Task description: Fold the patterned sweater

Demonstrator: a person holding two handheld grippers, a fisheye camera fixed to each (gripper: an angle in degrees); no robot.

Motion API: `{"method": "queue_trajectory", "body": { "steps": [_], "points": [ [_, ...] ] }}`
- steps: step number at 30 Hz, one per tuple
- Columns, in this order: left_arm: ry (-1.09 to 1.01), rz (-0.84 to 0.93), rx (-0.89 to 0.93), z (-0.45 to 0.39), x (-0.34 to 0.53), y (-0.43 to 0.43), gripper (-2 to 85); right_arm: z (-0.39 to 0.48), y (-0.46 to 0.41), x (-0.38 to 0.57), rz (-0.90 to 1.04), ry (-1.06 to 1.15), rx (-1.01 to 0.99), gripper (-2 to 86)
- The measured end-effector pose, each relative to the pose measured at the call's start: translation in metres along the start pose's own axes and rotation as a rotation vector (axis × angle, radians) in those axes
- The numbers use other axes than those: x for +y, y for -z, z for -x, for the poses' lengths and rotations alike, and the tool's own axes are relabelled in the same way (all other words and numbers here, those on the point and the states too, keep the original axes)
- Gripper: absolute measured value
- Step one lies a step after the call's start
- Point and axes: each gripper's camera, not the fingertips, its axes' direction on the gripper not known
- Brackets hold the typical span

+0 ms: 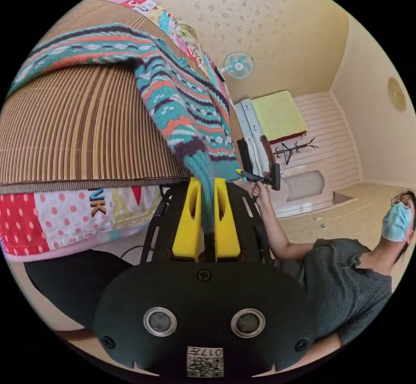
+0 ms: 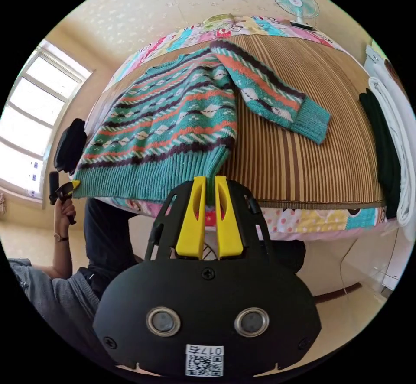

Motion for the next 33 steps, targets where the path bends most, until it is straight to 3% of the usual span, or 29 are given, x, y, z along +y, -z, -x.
{"method": "queue_trajectory", "body": {
  "steps": [3, 6, 9, 13, 18, 21, 23, 27, 31, 33],
  "points": [
    [0.045, 0.133, 0.012, 0.001, 0.022, 0.055, 5.7, -0.043, 0.054, 0.047, -0.186, -0.109, -0.120, 3.7],
    [0.165, -0.003, -0.036, 0.018, 0.057, 0.123, 7.2, -0.129, 0.084, 0.089, -0.383, -0.448, -0.293, 4.2],
    [0.266, -0.152, -0.044, 0.029, 0.086, 0.176, 8.4, -0.183, 0.076, 0.094, -0.427, -0.595, -0.528, 9.2],
    [0.308, -0.256, -0.051, 0.021, 0.088, 0.195, 9.9, -0.194, 0.055, 0.064, -0.395, -0.675, -0.514, 14.7],
    [0.312, -0.263, -0.014, 0.010, 0.064, 0.190, 10.7, -0.213, 0.056, 0.014, -0.505, -0.811, -0.449, 12.1],
    [0.330, -0.298, 0.003, 0.009, 0.060, 0.201, 10.9, -0.165, 0.132, -0.064, -0.563, -0.586, -0.122, 5.4],
    [0.353, -0.320, -0.007, 0.013, 0.061, 0.213, 11.0, -0.112, 0.181, -0.113, -0.622, -0.467, -0.008, 4.3],
    [0.394, -0.348, -0.027, 0.030, 0.058, 0.223, 11.4, 0.049, 0.231, -0.186, -0.802, -0.103, 0.014, 3.5],
    [0.437, -0.434, 0.048, 0.062, 0.041, 0.216, 13.6, 0.184, 0.165, -0.217, -0.776, 0.185, -0.015, 4.2],
    [0.455, -0.461, 0.056, 0.077, 0.026, 0.208, 14.9, 0.247, 0.068, -0.228, -0.570, 0.319, -0.155, 5.5]
  ]
}}
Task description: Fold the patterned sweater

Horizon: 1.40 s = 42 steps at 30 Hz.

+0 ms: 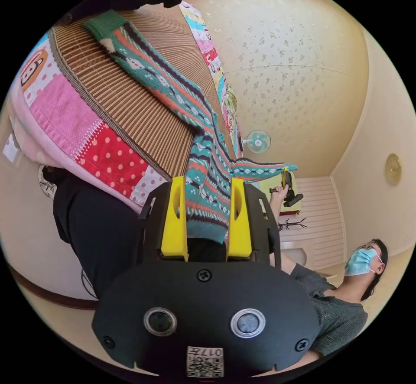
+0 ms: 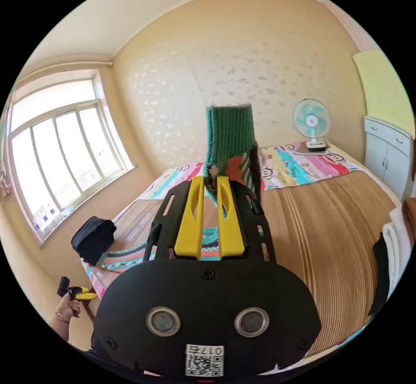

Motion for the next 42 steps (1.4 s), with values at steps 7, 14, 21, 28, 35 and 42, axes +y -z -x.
{"method": "queue_trajectory", "body": {
  "steps": [7, 14, 21, 28, 35, 42],
  "points": [
    [0.063, -0.113, -0.040, 0.038, -0.075, -0.054, 18.9, 0.054, -0.193, 0.188, 0.520, -0.104, -0.264, 6.5],
    [0.190, -0.282, -0.081, 0.102, -0.150, -0.104, 20.5, -0.008, -0.100, 0.225, 0.292, -0.170, -0.013, 5.0],
    [0.317, -0.506, -0.019, 0.179, -0.186, -0.148, 16.5, -0.117, -0.112, 0.256, 0.574, -0.057, 0.442, 1.0],
    [0.266, -0.579, -0.158, 0.224, -0.199, -0.199, 4.7, -0.151, -0.079, 0.288, 0.357, -0.276, 0.264, 0.4],
    [-0.720, -0.514, -0.459, -0.014, -0.126, -0.394, 4.1, -0.193, -0.057, 0.311, 0.273, -0.424, 0.008, 0.3],
    [-1.271, 0.046, -0.895, 0.023, 0.075, -0.787, 4.4, -0.195, -0.049, 0.314, 0.252, -0.430, -0.021, 0.4]
  ]
}}
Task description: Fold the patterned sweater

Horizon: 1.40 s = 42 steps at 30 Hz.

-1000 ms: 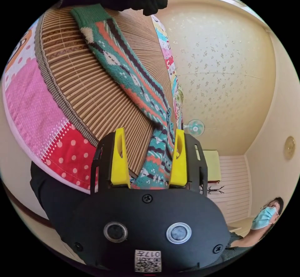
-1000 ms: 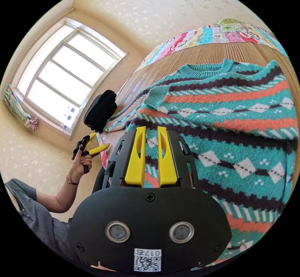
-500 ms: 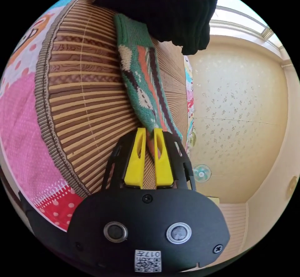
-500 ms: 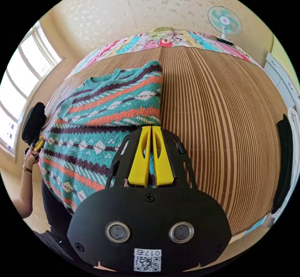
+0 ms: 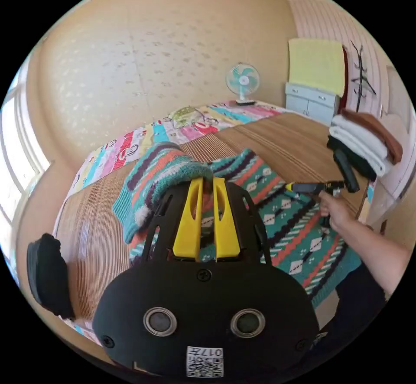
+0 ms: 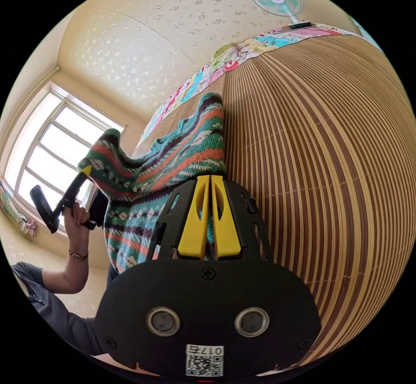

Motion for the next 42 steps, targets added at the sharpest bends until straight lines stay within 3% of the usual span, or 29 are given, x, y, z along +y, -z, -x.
{"method": "queue_trajectory", "body": {
  "steps": [2, 4, 10, 13, 16, 19, 23, 24, 26, 28, 30, 33, 34, 37, 40, 42],
  "points": [
    [-0.024, 0.167, -0.053, -0.063, 0.039, -0.079, 4.9, -0.002, 0.003, 0.002, -0.006, -0.005, -0.021, 0.5],
    [0.009, 0.213, -0.041, -0.079, 0.072, -0.105, 5.2, -0.004, 0.006, 0.004, -0.014, -0.015, -0.047, 0.6],
    [0.135, 0.177, 0.065, -0.080, 0.135, -0.078, 5.4, 0.006, 0.013, 0.001, -0.033, -0.012, -0.027, 1.9],
    [0.210, 0.161, 0.137, -0.074, 0.180, -0.055, 5.5, 0.067, 0.022, -0.004, -0.107, 0.032, 0.163, 5.1],
    [0.277, 0.205, 0.139, -0.070, 0.226, -0.050, 5.6, 0.157, 0.002, -0.024, -0.123, 0.192, 0.111, 10.5],
    [0.352, 0.274, 0.209, -0.065, 0.261, -0.061, 5.7, 0.246, -0.065, -0.065, 0.028, 0.363, 0.124, 14.1],
    [0.409, 0.295, 0.254, -0.064, 0.283, -0.067, 5.4, 0.307, -0.220, -0.108, 0.507, 0.504, 0.284, 16.3],
    [0.416, 0.299, 0.255, -0.064, 0.283, -0.066, 5.4, 0.311, -0.237, -0.115, 0.536, 0.503, 0.349, 15.8],
    [0.425, 0.289, 0.255, -0.058, 0.278, -0.060, 5.3, 0.324, -0.220, -0.133, 0.477, 0.488, 0.343, 12.7],
    [0.441, 0.236, 0.209, -0.042, 0.269, -0.049, 5.5, 0.332, -0.176, -0.158, 0.360, 0.439, 0.158, 7.7],
    [0.486, 0.183, 0.156, -0.014, 0.257, -0.043, 5.7, 0.318, -0.097, -0.191, 0.144, 0.354, -0.244, 4.9],
    [0.581, 0.144, 0.123, 0.044, 0.230, -0.053, 6.4, 0.249, -0.011, -0.206, -0.174, 0.214, -0.611, 3.8],
    [0.615, 0.144, 0.122, 0.065, 0.218, -0.062, 7.1, 0.231, 0.001, -0.204, -0.221, 0.182, -0.644, 3.7],
    [0.642, 0.143, 0.113, 0.096, 0.191, -0.086, 11.0, 0.135, 0.027, -0.167, -0.371, -0.078, -0.495, 3.2],
    [0.668, 0.180, 0.091, 0.109, 0.173, -0.111, 13.7, 0.069, 0.012, -0.138, -0.252, -0.284, -0.130, 3.0],
    [0.680, 0.218, 0.077, 0.112, 0.169, -0.126, 13.9, 0.050, 0.004, -0.128, -0.233, -0.236, -0.177, 3.0]
  ]
}}
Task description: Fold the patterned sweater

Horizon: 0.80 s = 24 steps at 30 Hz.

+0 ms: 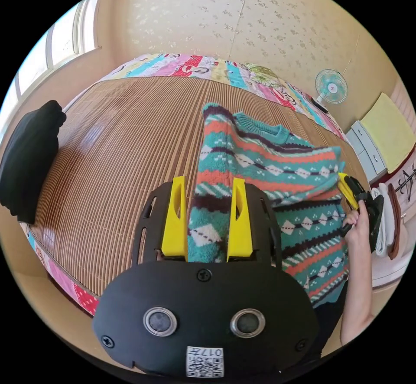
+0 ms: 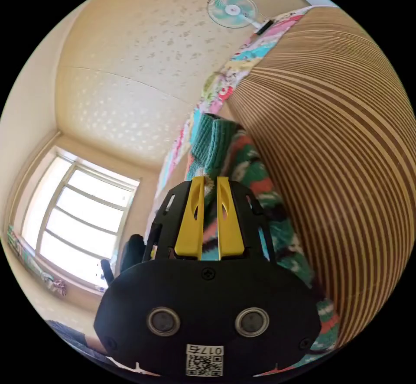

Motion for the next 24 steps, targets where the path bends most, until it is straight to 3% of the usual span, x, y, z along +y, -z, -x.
{"method": "queue_trajectory", "body": {
  "steps": [6, 8, 11, 14, 19, 24],
  "points": [
    [-0.047, -0.026, 0.040, 0.003, -0.018, 0.024, 7.8, 0.035, -0.006, -0.029, 0.101, 0.056, 0.088, 3.6],
    [0.063, -0.116, 0.196, 0.047, -0.022, 0.052, 5.4, 0.041, -0.003, -0.034, 0.131, 0.064, 0.062, 4.2],
    [0.289, -0.059, 0.393, 0.118, -0.033, 0.053, 4.8, 0.041, 0.013, -0.029, 0.143, 0.073, 0.036, 5.3],
    [0.356, -0.021, 0.533, 0.153, -0.046, 0.074, 4.9, 0.039, 0.025, -0.019, 0.265, 0.087, 0.060, 5.3],
    [0.086, -0.138, 0.441, 0.164, -0.023, 0.221, 7.1, 0.050, 0.115, 0.015, 0.269, 0.145, 0.051, 6.6],
    [-0.147, 0.131, 0.454, 0.163, 0.059, 0.301, 11.7, 0.046, 0.206, 0.061, 0.311, 0.109, 0.120, 6.7]
  ]
}}
